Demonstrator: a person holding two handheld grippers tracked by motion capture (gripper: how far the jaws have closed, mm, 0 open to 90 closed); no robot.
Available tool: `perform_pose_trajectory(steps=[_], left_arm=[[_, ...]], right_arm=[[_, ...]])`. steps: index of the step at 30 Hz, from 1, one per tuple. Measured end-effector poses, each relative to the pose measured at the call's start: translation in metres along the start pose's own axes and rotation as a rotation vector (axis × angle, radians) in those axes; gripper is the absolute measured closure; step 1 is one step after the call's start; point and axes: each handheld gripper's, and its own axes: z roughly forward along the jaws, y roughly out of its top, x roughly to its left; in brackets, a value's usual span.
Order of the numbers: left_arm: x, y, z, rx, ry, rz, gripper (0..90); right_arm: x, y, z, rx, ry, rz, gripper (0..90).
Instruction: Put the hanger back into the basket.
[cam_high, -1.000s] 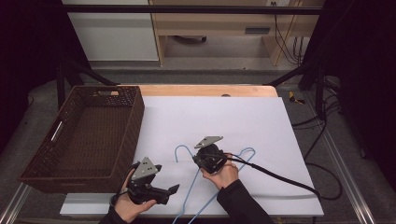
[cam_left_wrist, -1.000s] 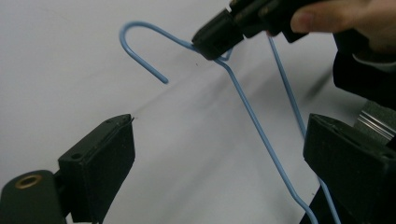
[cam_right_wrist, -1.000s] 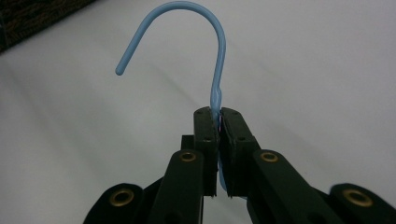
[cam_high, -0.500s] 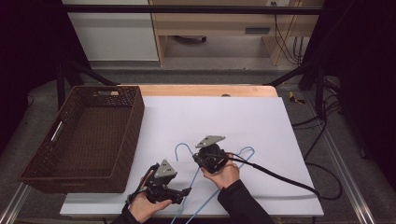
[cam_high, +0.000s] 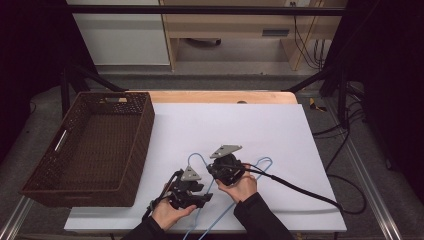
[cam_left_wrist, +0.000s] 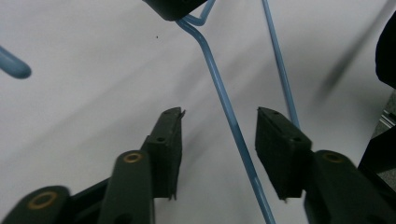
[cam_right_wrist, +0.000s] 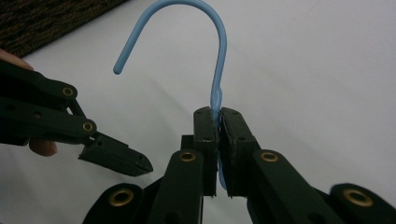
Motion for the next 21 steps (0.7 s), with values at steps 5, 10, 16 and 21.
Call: perform_pose_trajectory(steps=[5, 10, 16, 21], left_arm=[[-0.002, 0.001, 0.003, 0.009, 0.005, -0.025, 65.8], [-0.005, 0.004, 0.006, 0.015, 0.013, -0.044, 74.8], [-0.009, 0.006, 0.007, 0.024, 0.04, -0.062, 81.0], [-0.011, 0.006, 0.007, 0.018, 0.053, -0.094, 82.3]], right_arm=[[0.0, 0.0, 0.0, 0.0, -0.001, 0.001, 86.3], [0.0, 0.0, 0.0, 0.0, -0.004, 0.004, 86.3], [0.0, 0.0, 0.0, -0.003, -0.008, 0.005, 86.2], [-0.002, 0.0, -0.001, -0.003, -0.005, 0.008, 86.1]])
